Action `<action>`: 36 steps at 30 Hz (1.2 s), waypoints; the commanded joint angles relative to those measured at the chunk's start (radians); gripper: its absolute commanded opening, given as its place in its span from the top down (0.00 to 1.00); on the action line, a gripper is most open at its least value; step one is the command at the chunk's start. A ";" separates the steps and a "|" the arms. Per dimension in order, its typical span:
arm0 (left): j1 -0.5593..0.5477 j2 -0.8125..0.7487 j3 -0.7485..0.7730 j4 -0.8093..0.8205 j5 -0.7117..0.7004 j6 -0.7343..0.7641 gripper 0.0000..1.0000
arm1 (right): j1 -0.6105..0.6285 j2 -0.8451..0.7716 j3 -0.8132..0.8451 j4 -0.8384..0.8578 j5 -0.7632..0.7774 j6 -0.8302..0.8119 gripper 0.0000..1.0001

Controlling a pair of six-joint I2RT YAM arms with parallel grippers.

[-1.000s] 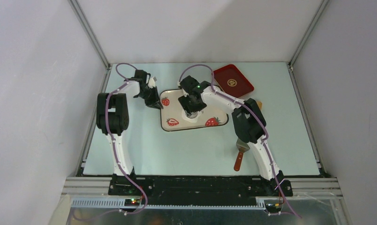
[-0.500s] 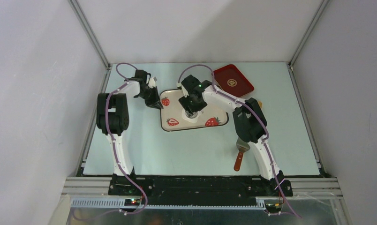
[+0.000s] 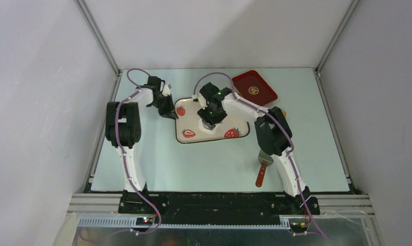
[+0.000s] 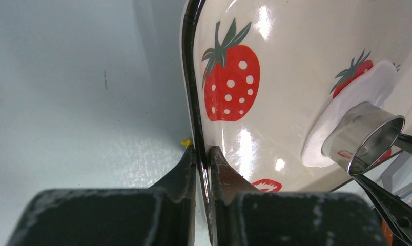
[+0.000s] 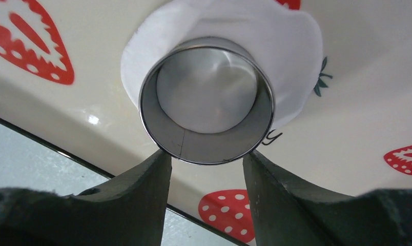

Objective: Roll out the dumpling wrappers from the dough
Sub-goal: Press the dumpling wrapper on the work surface.

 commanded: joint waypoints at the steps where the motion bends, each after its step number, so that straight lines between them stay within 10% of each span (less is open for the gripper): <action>1: -0.022 -0.008 -0.020 -0.001 -0.057 0.028 1.00 | 0.001 0.024 -0.016 -0.062 -0.030 -0.052 1.00; 7: -0.022 -0.007 -0.021 0.000 -0.055 0.027 1.00 | -0.019 -0.018 0.044 -0.072 -0.024 -0.033 0.49; 13: -0.021 -0.006 -0.021 0.001 -0.055 0.028 1.00 | -0.035 -0.039 0.150 -0.128 -0.028 -0.036 0.25; 36: -0.021 -0.008 -0.021 0.000 -0.055 0.031 1.00 | 0.012 0.169 0.344 -0.119 -0.032 0.023 0.09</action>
